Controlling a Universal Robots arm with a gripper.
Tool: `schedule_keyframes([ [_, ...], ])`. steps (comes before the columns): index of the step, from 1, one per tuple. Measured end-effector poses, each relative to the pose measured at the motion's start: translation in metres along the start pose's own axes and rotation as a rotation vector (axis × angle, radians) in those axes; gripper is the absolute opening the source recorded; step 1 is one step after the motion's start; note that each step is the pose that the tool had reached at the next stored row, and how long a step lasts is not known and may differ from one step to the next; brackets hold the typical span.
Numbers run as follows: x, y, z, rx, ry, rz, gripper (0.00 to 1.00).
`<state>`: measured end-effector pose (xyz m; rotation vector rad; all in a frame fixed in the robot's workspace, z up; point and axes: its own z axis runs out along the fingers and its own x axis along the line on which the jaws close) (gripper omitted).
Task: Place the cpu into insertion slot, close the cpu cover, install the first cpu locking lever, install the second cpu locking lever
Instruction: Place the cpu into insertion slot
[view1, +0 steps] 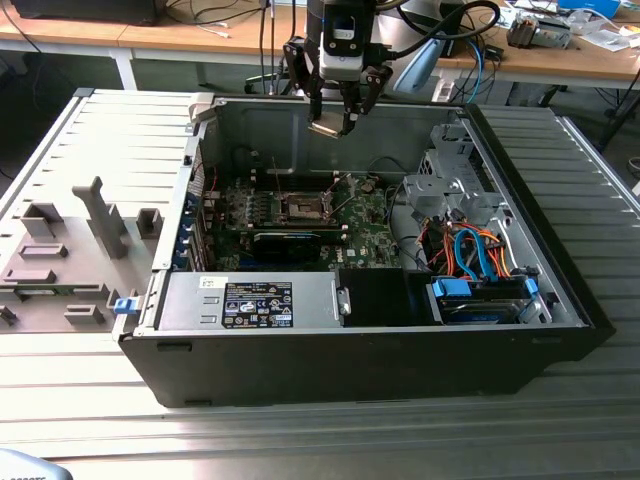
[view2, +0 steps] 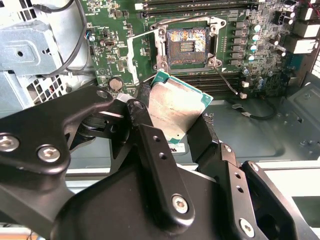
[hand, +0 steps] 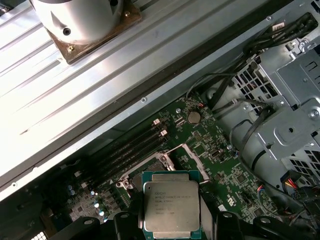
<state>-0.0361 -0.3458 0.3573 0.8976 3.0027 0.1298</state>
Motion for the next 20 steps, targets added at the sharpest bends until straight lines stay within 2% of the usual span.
schedule_keyframes([
  [20,0.0,0.0,0.0001,-0.0003,-0.0008,0.01,0.54],
])
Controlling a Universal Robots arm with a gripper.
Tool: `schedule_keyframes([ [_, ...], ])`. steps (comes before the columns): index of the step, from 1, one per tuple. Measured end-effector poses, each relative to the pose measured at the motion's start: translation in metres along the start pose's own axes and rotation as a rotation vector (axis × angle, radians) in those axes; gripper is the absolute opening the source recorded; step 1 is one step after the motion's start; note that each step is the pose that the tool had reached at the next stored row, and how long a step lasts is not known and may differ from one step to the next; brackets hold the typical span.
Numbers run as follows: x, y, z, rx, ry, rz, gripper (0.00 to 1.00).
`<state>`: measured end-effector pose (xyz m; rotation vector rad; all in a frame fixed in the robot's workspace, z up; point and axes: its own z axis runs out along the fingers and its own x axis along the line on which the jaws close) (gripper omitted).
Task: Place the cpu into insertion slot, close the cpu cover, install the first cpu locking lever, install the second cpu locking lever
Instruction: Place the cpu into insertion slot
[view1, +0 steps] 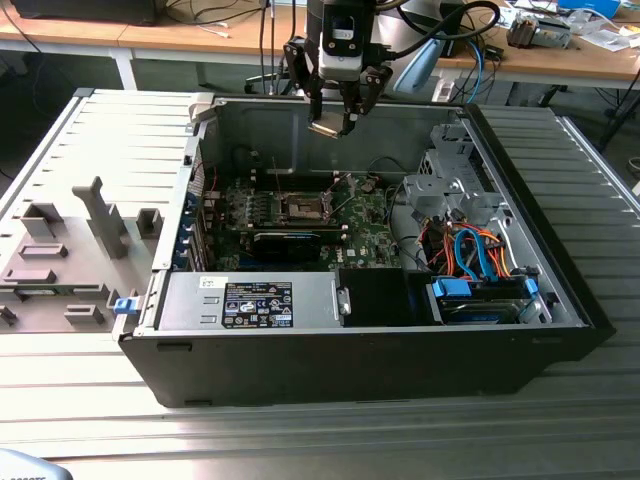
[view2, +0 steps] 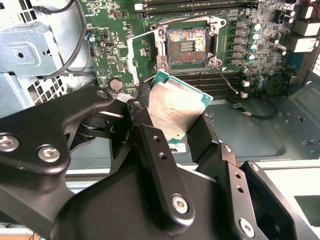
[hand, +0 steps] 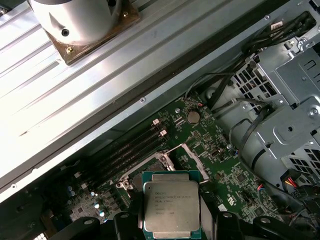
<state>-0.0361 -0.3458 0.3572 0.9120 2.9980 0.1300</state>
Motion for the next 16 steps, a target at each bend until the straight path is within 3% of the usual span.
schedule_keyframes([
  [7,0.0,0.0,0.0001,-0.0002,-0.001,0.012,0.54],
  [9,0.0,-0.0001,0.0012,-0.0011,-0.0046,0.057,0.54],
  [16,0.0,-0.0001,0.0016,-0.0014,-0.0057,0.07,0.54],
])
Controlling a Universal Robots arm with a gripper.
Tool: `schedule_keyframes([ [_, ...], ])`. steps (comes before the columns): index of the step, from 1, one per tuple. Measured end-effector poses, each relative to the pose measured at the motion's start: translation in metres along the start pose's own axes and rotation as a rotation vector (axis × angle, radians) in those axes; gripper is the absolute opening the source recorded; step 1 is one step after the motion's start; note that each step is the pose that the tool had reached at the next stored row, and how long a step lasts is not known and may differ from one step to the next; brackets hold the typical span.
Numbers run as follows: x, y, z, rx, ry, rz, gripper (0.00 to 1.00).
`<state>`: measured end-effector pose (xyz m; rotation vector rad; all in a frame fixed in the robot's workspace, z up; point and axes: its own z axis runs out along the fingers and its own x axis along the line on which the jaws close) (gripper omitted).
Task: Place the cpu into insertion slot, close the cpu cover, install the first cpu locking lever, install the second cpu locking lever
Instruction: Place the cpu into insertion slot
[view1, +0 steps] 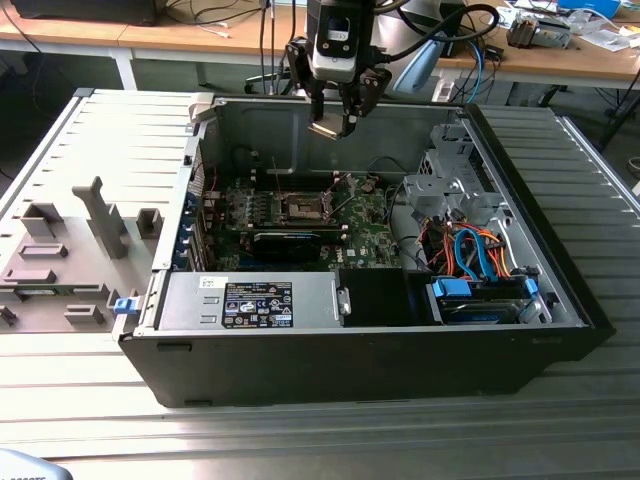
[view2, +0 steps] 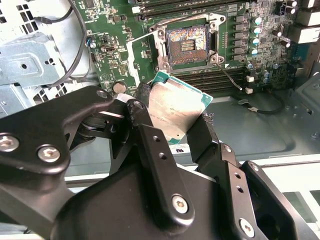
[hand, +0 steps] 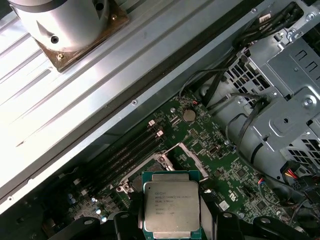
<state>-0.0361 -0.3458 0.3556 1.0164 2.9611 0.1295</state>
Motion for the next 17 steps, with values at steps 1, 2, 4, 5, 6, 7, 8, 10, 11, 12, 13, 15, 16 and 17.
schedule_keyframes([
  [1,0.0,0.0,0.0,0.0,0.0,0.0,0.54],
  [2,0.0,0.0,0.0,0.0,-0.0001,0.001,0.54],
  [4,0.0,0.0,0.0003,-0.0001,-0.0007,0.008,0.54],
  [5,0.0,0.0,0.0006,-0.0003,-0.0011,0.014,0.54],
  [6,0.0,-0.0001,0.0006,-0.0002,-0.0011,0.014,0.54],
  [7,0.0,0.0,0.0006,-0.0002,-0.0012,0.014,0.54],
  [8,0.0,-0.0001,0.0006,-0.0003,-0.0013,0.016,0.54],
  [10,0.0,-0.0001,0.0008,-0.0003,-0.0015,0.018,0.54],
  [11,0.0,-0.0001,0.0009,-0.0004,-0.0017,0.022,0.54],
  [12,0.0,-0.0001,0.0011,-0.0005,-0.0022,0.027,0.54],
  [13,0.0,-0.0001,0.0011,-0.0005,-0.0022,0.027,0.54],
  [15,0.0,-0.0001,0.0011,-0.0006,-0.0023,0.029,0.54],
  [16,0.0,-0.0001,0.0011,-0.0005,-0.0024,0.029,0.54],
  [17,0.0,-0.0001,0.0011,-0.0005,-0.0024,0.03,0.54],
])
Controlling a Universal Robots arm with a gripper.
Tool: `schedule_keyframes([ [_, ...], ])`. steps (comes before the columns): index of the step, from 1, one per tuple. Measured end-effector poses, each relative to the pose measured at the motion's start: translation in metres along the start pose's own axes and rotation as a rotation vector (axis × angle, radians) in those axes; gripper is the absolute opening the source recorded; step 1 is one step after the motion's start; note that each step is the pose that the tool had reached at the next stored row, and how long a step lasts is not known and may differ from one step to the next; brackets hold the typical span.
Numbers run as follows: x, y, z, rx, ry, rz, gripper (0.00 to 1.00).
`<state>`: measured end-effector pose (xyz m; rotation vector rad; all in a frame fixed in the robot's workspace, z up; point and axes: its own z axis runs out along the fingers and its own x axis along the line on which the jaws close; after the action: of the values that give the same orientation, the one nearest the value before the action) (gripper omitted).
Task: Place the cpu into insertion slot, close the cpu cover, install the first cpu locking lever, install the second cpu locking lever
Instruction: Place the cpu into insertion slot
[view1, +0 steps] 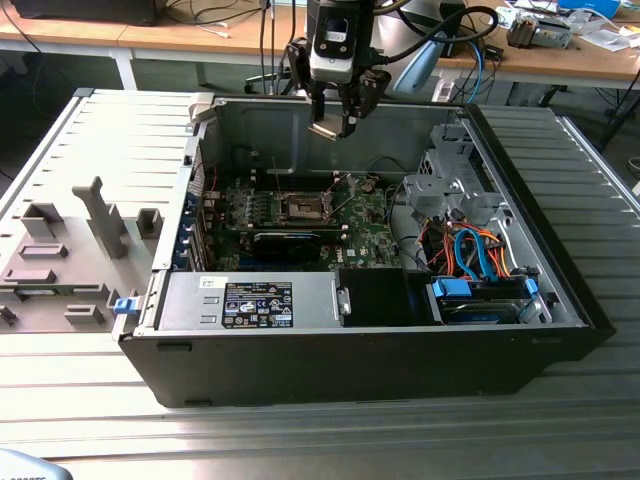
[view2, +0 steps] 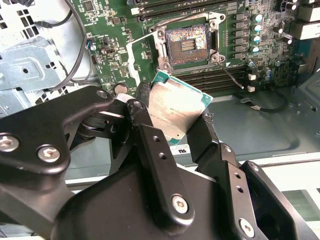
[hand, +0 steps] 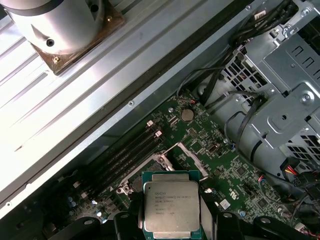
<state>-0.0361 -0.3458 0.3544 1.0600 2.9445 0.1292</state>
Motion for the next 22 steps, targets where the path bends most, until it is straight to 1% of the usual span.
schedule_keyframes([
  [22,0.0,0.0,0.0003,-0.0002,-0.0009,0.011,0.54],
])
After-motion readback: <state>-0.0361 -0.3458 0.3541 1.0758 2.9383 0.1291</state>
